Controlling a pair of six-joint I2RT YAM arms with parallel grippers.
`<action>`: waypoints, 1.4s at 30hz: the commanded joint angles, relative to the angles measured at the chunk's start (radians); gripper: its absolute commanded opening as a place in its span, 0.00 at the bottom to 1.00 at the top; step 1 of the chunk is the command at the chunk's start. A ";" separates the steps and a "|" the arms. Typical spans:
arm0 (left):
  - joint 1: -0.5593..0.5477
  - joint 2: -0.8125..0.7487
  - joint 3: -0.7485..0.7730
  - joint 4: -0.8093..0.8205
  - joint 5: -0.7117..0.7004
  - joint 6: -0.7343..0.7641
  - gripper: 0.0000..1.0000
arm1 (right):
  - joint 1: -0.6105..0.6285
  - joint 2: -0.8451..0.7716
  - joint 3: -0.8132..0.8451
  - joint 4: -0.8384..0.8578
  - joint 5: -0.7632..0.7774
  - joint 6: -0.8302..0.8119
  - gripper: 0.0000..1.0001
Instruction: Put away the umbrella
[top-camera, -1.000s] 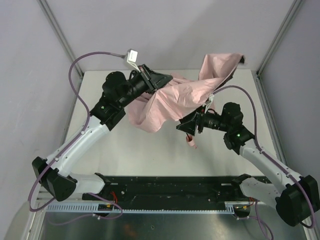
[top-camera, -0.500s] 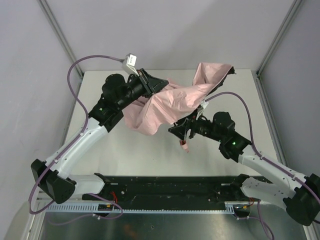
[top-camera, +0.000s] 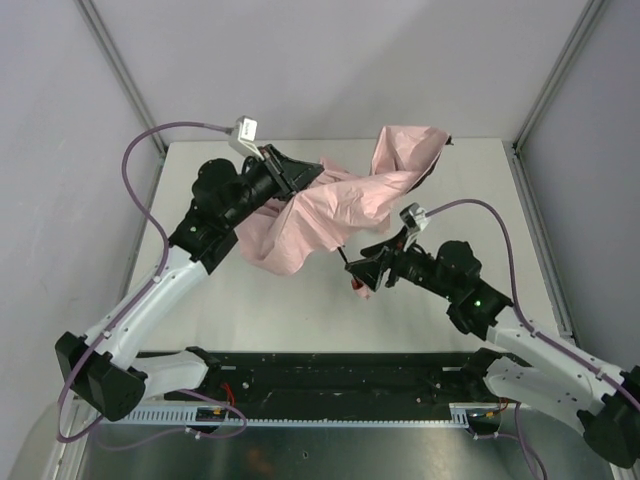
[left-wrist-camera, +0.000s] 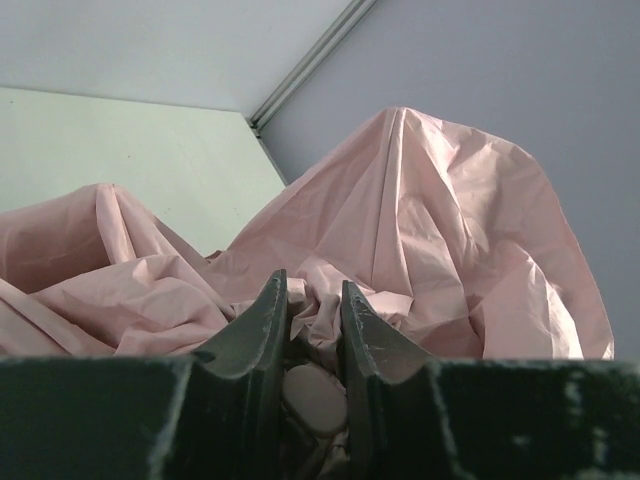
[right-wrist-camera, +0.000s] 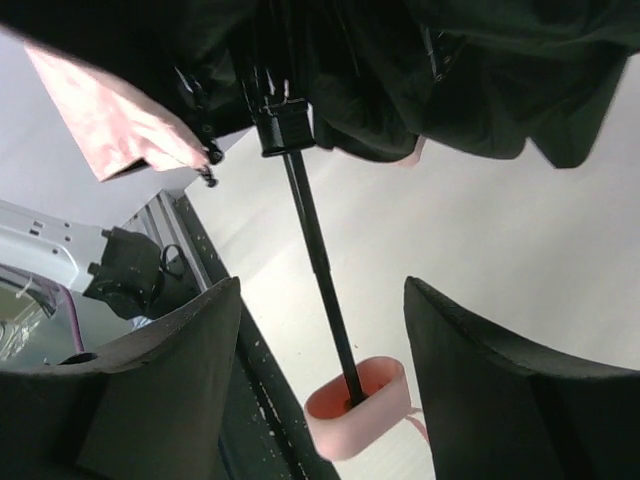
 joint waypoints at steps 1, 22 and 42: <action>0.008 -0.022 0.007 0.087 -0.072 0.082 0.00 | 0.016 -0.133 -0.032 0.038 0.101 0.015 0.70; 0.005 -0.037 -0.032 0.073 0.033 0.133 0.00 | 0.108 0.390 0.485 0.029 0.188 -0.017 0.10; 0.008 -0.065 -0.132 0.307 -0.001 0.312 0.00 | -0.309 -0.050 0.477 -0.574 0.067 0.457 0.90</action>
